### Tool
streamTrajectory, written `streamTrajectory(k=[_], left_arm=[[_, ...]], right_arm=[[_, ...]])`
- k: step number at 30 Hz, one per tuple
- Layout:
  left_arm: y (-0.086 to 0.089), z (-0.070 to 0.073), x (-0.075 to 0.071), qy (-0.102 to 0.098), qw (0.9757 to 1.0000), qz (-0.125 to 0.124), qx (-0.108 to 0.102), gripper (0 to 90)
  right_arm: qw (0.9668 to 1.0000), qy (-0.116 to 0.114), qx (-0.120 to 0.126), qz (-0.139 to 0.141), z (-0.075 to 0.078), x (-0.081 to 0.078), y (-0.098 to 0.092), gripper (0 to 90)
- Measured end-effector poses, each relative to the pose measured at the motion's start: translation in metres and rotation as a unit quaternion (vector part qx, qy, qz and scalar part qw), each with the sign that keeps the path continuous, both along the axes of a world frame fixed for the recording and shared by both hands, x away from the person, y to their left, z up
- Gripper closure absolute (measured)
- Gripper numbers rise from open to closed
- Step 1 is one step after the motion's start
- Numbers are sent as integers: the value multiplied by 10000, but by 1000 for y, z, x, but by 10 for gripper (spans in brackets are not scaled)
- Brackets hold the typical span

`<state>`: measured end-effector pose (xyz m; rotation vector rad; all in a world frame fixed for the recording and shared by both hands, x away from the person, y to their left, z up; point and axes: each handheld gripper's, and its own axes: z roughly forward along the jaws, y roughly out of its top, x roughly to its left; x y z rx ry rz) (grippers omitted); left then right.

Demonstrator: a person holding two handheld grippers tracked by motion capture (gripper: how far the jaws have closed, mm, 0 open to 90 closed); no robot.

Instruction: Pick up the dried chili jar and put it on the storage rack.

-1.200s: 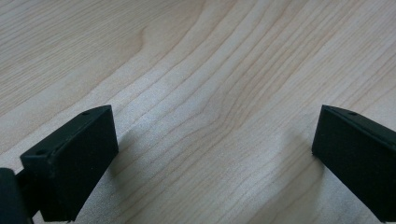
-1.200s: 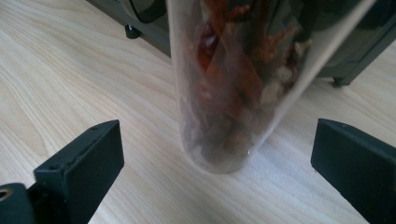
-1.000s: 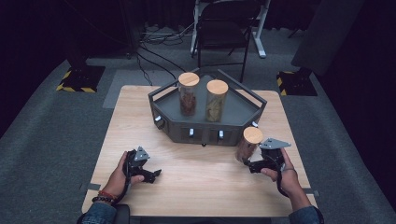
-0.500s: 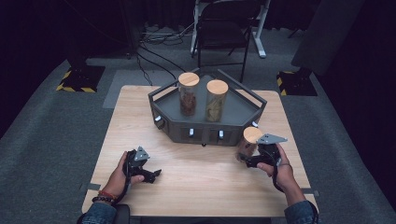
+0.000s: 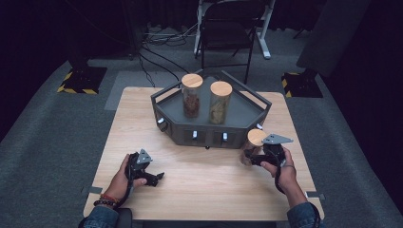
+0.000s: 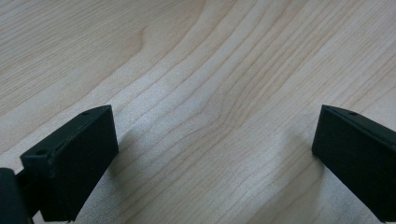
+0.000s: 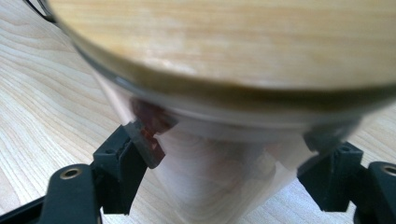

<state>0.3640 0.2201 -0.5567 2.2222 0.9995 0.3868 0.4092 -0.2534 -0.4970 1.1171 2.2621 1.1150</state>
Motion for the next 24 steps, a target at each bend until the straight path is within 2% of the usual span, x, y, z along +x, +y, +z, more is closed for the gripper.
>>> streamTrajectory(k=[9,13,24], left_arm=[[0,0,0,-1,10000,1,3,0],[0,0,0,0,10000,1,3,0],[0,0,0,-3,10000,4,4,0]], right_arm=[[10000,-4,-9,-54,1,-1,0,251],[9999,-118,49,-97,4,-3,-2,252],[9998,-205,-67,48,28,-16,1,252]])
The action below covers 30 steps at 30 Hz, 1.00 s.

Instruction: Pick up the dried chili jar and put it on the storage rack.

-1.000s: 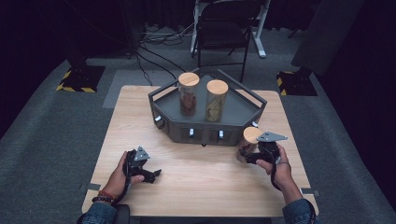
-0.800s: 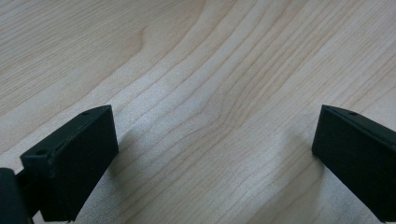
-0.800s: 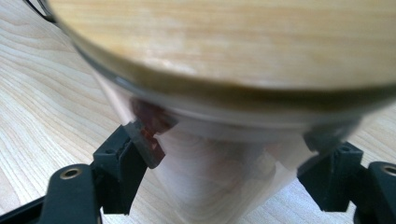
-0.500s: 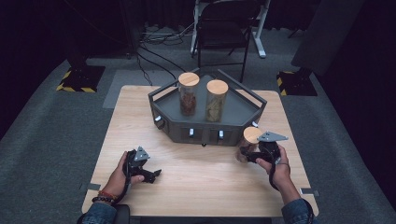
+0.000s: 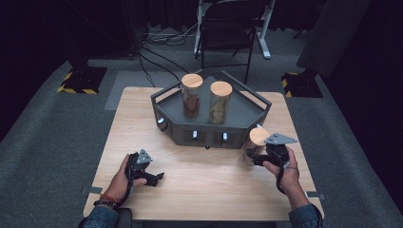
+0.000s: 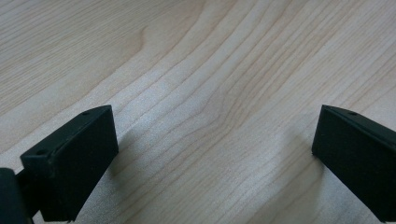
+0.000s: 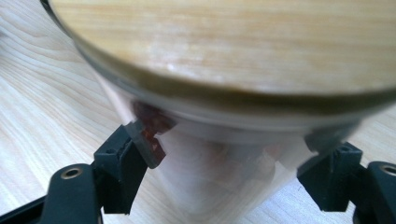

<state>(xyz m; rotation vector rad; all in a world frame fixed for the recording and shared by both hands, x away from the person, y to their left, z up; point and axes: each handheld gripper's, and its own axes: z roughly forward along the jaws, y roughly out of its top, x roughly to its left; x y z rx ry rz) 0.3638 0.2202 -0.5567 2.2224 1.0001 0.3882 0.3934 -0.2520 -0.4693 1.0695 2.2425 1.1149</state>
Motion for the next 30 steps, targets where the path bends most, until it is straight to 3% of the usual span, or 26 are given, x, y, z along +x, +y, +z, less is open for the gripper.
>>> streamTrajectory(k=[18,30], left_arm=[[0,0,0,-1,10000,0,-1,0],[0,0,0,1,10000,3,-1,0]], right_arm=[[10000,-28,83,-14,38,-16,2,252],[9998,-72,144,-92,73,-14,-1,252]])
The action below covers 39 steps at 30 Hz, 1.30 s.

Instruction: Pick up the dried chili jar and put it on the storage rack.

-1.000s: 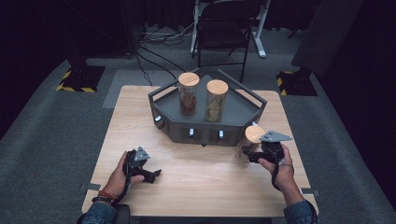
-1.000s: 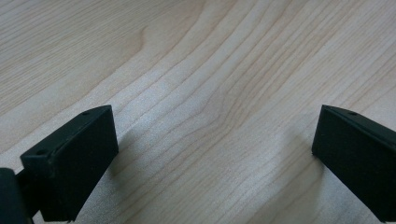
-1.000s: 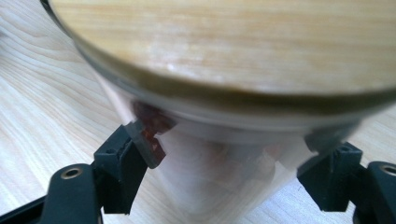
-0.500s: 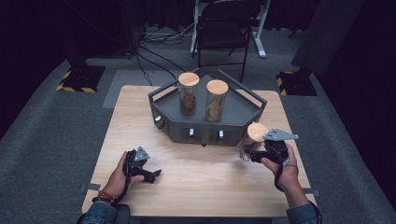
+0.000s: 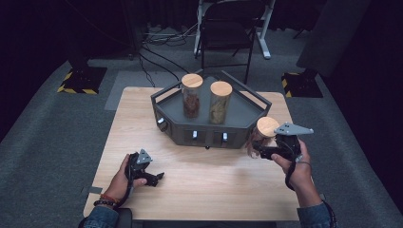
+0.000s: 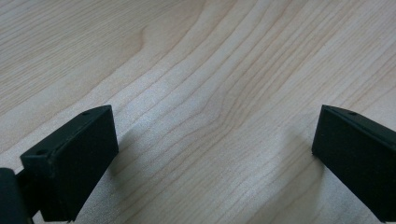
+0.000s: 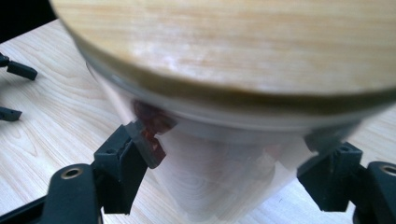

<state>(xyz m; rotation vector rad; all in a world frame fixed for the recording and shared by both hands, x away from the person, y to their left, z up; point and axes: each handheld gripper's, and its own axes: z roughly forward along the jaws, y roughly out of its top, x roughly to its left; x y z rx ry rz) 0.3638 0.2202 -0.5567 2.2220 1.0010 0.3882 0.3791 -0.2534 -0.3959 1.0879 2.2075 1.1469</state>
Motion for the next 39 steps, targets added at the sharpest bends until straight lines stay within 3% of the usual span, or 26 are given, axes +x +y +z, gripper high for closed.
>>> streamTrajectory(k=[19,39], left_arm=[[0,0,0,0,10000,-2,0,0],[0,0,0,-1,10000,-2,-2,0]], right_arm=[[9997,-229,72,-108,48,15,-1,252],[9991,-347,-42,-222,74,50,10,252]])
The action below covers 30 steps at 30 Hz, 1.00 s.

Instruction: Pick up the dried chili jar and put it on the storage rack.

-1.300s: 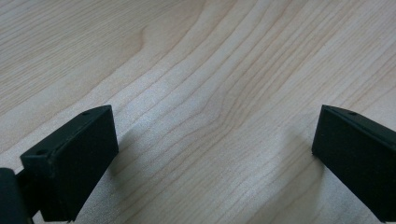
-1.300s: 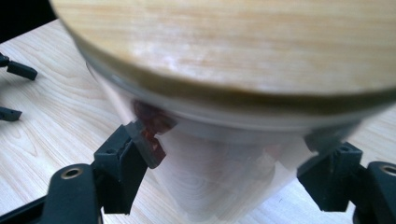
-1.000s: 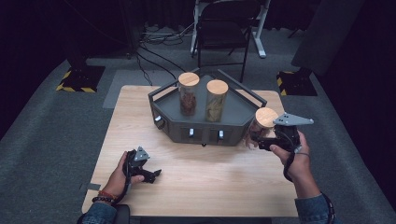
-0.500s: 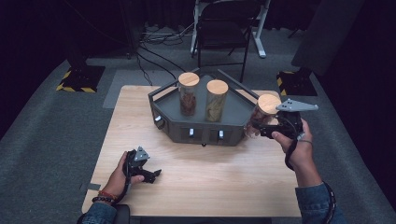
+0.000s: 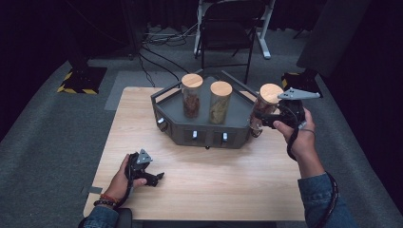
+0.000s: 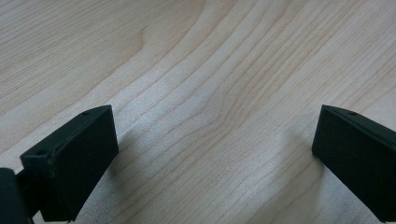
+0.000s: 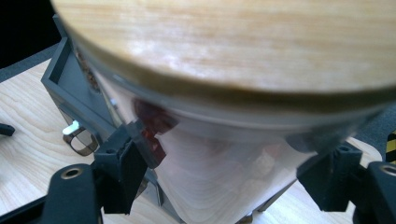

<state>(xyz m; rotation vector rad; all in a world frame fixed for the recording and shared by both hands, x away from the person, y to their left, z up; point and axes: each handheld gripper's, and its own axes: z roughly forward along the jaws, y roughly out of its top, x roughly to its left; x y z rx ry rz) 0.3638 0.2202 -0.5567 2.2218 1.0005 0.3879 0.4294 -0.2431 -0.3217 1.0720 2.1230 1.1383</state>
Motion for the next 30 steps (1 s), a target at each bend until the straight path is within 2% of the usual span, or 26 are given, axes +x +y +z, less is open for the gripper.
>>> streamTrajectory(k=[11,18,30], left_arm=[[0,0,0,1,10000,-3,3,0],[0,0,0,1,10000,-1,3,0],[0,0,0,1,10000,1,1,0]], right_arm=[[10000,8,-64,-30,7,18,11,252],[10000,16,-8,-85,9,29,17,252],[9997,131,-87,-188,5,46,28,252]])
